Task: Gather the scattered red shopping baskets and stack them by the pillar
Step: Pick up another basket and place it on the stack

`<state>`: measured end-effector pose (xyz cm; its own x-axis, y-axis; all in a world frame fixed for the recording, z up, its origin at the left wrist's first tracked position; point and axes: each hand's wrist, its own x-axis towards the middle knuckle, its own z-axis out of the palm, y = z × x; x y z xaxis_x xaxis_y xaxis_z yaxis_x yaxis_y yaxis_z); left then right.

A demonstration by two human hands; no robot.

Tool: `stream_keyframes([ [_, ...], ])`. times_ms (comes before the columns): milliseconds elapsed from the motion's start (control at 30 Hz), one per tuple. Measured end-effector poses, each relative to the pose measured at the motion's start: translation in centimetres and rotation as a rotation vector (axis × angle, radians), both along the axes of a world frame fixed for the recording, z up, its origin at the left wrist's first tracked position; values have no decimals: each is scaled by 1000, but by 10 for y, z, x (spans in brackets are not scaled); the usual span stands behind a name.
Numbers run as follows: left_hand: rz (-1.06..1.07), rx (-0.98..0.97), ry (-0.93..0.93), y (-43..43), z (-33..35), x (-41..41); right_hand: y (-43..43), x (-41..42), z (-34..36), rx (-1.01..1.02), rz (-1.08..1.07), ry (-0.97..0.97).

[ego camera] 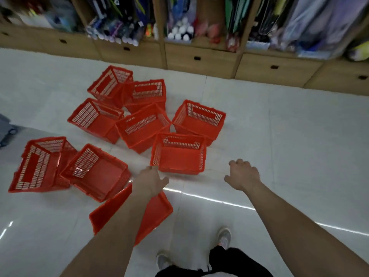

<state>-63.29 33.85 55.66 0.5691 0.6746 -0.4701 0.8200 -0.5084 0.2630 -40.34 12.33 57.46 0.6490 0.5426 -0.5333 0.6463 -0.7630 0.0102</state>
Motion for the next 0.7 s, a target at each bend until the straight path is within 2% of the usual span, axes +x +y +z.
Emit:
stream_keyframes([
  [167,-29,-10,-26,-30,32,112,-51,99,25,38,-105,-5],
  [333,-36,9,-33,-36,47,191,-67,186,39,68,-152,-14],
  [533,-16,53,15,0,47,261,-35,269,32,66,-142,1],
  [700,-13,34,27,59,19,335,16,350,16,21,-128,5],
])
